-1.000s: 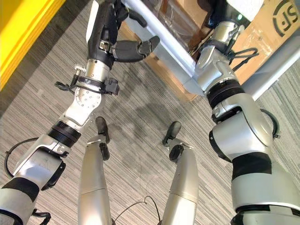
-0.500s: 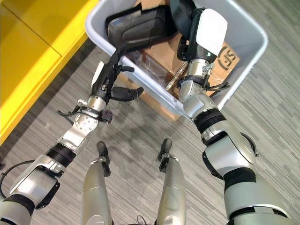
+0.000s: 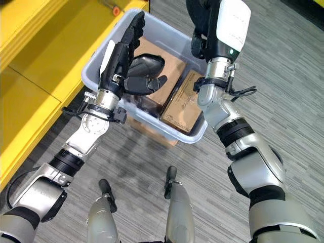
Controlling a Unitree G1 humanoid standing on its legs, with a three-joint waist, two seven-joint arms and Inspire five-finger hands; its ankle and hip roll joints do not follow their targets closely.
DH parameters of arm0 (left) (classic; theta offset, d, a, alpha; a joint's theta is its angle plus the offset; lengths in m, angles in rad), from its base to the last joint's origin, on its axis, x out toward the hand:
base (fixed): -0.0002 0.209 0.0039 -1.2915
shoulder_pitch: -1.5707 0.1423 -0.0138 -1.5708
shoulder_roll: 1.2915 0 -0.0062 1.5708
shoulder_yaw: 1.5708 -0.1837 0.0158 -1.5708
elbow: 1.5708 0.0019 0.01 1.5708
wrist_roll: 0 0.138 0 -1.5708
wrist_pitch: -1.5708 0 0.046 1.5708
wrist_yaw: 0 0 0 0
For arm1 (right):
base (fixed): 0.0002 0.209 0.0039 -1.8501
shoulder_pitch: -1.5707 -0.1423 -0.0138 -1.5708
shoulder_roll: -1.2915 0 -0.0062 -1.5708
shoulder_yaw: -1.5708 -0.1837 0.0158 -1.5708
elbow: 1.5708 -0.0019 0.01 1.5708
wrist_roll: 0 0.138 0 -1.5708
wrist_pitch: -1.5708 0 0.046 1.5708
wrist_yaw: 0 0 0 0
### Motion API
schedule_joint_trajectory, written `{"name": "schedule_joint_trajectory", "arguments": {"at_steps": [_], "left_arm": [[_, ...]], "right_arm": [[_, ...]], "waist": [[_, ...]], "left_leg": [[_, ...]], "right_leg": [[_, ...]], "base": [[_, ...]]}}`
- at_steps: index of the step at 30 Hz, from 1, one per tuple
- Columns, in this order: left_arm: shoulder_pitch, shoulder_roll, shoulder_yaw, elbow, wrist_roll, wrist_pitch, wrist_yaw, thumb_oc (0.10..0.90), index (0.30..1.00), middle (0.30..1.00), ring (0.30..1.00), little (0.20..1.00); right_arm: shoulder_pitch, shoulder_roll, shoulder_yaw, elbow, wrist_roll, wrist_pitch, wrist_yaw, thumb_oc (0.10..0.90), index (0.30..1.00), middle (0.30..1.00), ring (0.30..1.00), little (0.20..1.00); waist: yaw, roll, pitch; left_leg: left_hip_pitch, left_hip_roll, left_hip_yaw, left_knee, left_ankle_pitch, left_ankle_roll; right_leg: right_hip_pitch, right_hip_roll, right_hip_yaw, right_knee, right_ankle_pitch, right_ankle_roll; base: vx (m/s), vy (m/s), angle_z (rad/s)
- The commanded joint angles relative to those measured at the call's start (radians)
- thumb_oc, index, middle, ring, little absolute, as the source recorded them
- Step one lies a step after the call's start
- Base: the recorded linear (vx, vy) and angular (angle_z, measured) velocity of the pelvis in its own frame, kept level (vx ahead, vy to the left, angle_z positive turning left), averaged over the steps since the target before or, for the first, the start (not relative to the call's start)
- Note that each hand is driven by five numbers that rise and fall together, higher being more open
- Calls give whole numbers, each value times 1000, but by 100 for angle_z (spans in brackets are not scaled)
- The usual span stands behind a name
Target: Move parts from the plastic box to the shelf.
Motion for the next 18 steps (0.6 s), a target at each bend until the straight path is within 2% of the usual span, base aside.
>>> {"name": "schedule_joint_trajectory", "arguments": {"at_steps": [1, 4, 5, 9, 11, 12, 15, 17, 18], "left_arm": [[-37, -46, 20, -109, 56, -71, 46, 900, 1000, 1000, 1000, 1000], [19, -48, 46, -162, 58, -45, 64, 900, 1000, 1000, 1000, 1000], [30, -46, 51, -172, 53, -42, 67, 900, 1000, 1000, 1000, 1000], [121, -41, 86, -227, 42, -19, 35, 900, 1000, 1000, 1000, 1000], [183, -28, 97, -265, 71, 45, -39, 900, 1000, 1000, 1000, 1000], [197, -23, 99, -272, 63, 54, -49, 900, 1000, 1000, 1000, 1000], [280, -4, 120, -306, -7, 70, -116, 900, 1000, 1000, 1000, 1000], [310, -1, 128, -318, -39, 73, -137, 900, 1000, 1000, 1000, 1000], [343, -1, 134, -333, -92, 74, -164, 900, 1000, 1000, 1000, 1000]], "right_arm": [[-1, -27, -63, -106, -32, -89, -18, 400, 300, 300, 300, 300], [128, -39, -96, -222, -41, -123, 20, 400, 300, 300, 300, 300], [147, -38, -102, -240, -51, -129, 27, 400, 300, 300, 300, 300], [297, -37, -142, -401, -105, -176, 73, 400, 300, 300, 300, 300], [394, -28, -171, -530, -150, -206, 133, 400, 300, 300, 300, 300], [417, -35, -179, -557, -156, -215, 147, 400, 300, 300, 300, 300], [503, -64, -191, -686, -179, -258, 226, 400, 300, 300, 300, 300], [537, -76, -198, -732, -190, -262, 241, 400, 300, 300, 300, 300], [578, -91, -207, -785, -203, -249, 255, 400, 300, 300, 300, 300]], "waist": [[-8, 9, -190], [-33, 23, -238], [-35, 26, -244], [-53, 40, -302], [-60, 54, -343], [-59, 55, -348], [-47, 66, -378], [-41, 67, -388], [-37, 69, -398]], "left_leg": [[79, 114, 24, -88, 32, -31], [152, 97, 49, -126, 42, -26], [153, 100, 62, -133, 59, -14], [225, 78, 80, -173, 61, -10], [260, 66, 85, -177, 54, -7], [266, 61, 85, -179, 52, -6], [298, 37, 77, -191, 39, -1], [302, 27, 57, -200, 38, 0], [302, 9, 15, -217, 40, 9]], "right_leg": [[71, -41, 65, -32, -93, 83], [141, -45, 70, -71, -91, 85], [143, -40, 67, -83, -73, 76], [225, -47, 71, -140, -65, 81], [273, -61, 64, -160, -61, 85], [283, -66, 61, -167, -57, 89], [351, -95, 41, -224, -31, 111], [371, -99, 41, -244, -20, 121], [380, -92, 75, -263, -9, 126]], "base": [[55, 177, -8], [101, 183, -10], [80, 156, -3], [114, 166, -8], [164, 215, -9], [149, 208, 1], [59, 131, 10], [40, 73, 16], [48, 78, 25]]}}
